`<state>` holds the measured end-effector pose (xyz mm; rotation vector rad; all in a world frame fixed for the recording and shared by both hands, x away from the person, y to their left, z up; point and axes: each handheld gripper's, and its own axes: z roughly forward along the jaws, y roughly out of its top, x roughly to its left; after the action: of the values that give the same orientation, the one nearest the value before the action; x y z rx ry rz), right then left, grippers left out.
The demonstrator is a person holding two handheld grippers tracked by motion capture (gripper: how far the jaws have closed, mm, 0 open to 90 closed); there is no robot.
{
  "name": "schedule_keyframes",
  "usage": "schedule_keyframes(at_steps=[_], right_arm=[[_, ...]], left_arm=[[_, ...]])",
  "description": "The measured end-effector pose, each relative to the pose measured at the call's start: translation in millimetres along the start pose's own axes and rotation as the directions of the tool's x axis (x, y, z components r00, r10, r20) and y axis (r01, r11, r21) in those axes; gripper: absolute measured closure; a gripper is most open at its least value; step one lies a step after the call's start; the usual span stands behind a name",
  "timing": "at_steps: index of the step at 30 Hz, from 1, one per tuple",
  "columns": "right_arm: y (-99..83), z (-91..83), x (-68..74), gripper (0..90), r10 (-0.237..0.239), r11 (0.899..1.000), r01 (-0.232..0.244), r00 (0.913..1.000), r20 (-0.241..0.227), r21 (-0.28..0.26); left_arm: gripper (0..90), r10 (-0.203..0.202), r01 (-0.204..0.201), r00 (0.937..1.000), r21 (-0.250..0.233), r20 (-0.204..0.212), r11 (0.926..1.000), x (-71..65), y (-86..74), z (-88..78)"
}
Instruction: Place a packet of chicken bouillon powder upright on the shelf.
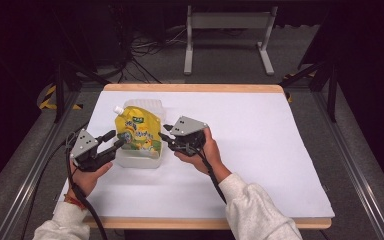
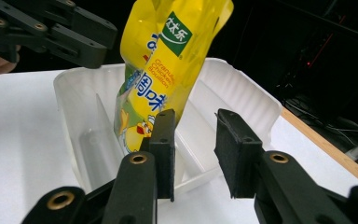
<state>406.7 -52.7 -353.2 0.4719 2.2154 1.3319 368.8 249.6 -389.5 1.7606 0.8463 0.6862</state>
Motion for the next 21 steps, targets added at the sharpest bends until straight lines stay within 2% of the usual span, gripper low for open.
schedule_keyframes(at_steps=[3,7,13,21], right_arm=[[-1.0,-1.1,-0.7,68.2,0.000,1.000,0.000,1.0000,0.001,0.003],[-2.7,-4.6,-2.2,68.1,-0.004,1.000,0.003,0.9998,0.017,0.010],[-4.5,-9.4,-5.7,67.9,0.001,1.000,-0.001,0.9996,0.030,0.014],[-8.8,-22.2,-10.6,65.7,-0.015,0.999,0.013,0.9989,0.045,0.045]], left_arm=[[56.0,0.001,-0.001,1.0000,-0.003,0.005,1.0000,-1.8,-0.8,-1.9],[53.6,0.024,-0.024,0.9996,0.012,0.011,0.9996,-9.3,-2.9,-3.7],[47.4,0.037,-0.037,0.9993,0.008,0.009,0.9993,-15.8,-1.5,-3.9],[37.0,0.045,-0.045,0.9990,0.021,0.010,0.9988,-26.8,1.6,0.4]])
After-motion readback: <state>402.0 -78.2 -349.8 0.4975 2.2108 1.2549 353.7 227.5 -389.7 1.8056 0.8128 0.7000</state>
